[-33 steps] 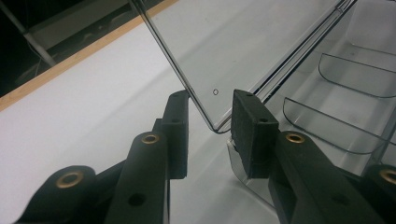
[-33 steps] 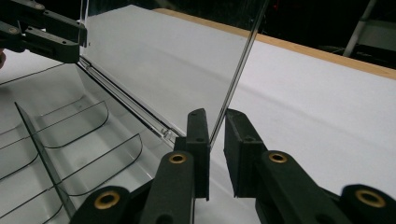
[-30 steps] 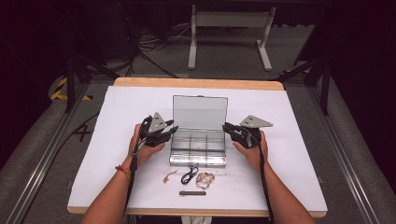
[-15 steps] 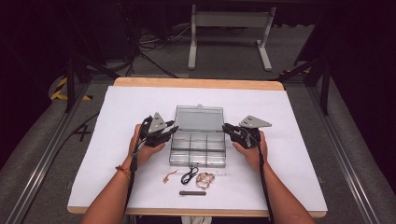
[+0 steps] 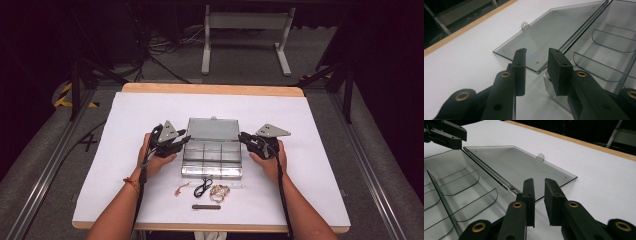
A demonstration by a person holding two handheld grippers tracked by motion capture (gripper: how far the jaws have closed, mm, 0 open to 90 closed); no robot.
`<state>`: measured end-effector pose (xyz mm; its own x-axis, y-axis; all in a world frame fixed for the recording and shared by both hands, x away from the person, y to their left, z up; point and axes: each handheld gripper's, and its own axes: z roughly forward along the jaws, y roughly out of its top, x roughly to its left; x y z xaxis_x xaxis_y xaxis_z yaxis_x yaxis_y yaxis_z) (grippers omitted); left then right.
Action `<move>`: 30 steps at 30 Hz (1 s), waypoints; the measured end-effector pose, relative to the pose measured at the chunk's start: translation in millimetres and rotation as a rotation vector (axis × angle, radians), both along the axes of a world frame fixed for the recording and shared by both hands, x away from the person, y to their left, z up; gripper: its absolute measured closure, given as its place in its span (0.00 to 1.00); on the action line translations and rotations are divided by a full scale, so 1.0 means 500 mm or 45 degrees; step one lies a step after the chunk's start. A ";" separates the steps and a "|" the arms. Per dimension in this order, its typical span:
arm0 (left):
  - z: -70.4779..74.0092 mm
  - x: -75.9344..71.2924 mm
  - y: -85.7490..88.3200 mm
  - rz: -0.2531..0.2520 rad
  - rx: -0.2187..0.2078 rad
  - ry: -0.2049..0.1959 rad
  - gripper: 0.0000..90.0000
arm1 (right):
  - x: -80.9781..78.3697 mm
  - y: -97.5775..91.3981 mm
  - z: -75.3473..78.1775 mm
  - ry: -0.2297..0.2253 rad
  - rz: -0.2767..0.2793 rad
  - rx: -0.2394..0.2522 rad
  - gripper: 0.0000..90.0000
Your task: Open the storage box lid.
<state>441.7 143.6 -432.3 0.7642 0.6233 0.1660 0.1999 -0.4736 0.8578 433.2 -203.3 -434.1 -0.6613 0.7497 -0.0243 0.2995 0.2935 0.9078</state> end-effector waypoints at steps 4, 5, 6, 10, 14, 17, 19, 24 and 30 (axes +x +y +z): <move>0.009 -0.006 0.005 0.003 -0.012 -0.010 0.75 | -0.005 0.001 0.006 -0.008 0.006 -0.023 0.86; 0.012 -0.009 0.008 0.002 -0.015 -0.012 0.74 | -0.008 0.002 0.009 -0.017 0.010 -0.028 0.85; 0.017 -0.014 0.011 0.006 -0.016 -0.014 0.74 | -0.011 0.002 0.012 -0.027 0.013 -0.035 0.85; 0.032 -0.035 0.026 -0.007 0.012 -0.050 0.72 | -0.028 -0.002 0.031 -0.055 0.036 -0.033 0.83; 0.044 -0.053 0.047 -0.014 -0.003 -0.048 0.71 | -0.047 -0.011 0.050 -0.080 0.058 -0.040 0.83; 0.049 -0.065 0.059 -0.016 0.000 -0.046 0.70 | -0.059 -0.016 0.058 -0.089 0.075 -0.068 0.82; 0.049 -0.075 0.067 -0.026 0.013 -0.053 0.70 | -0.064 -0.019 0.060 -0.081 0.084 -0.073 0.82; 0.048 -0.098 0.079 -0.044 0.058 -0.042 0.68 | -0.081 -0.028 0.061 -0.072 0.106 -0.115 0.81; 0.043 -0.131 0.089 -0.073 0.103 -0.041 0.66 | -0.106 -0.036 0.061 -0.071 0.140 -0.161 0.81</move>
<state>376.0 188.0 -410.7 0.7916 0.5624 0.2391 0.1438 -0.5516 0.8216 380.2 -221.1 -403.5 -0.7341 0.6616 -0.1527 0.2097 0.4348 0.8758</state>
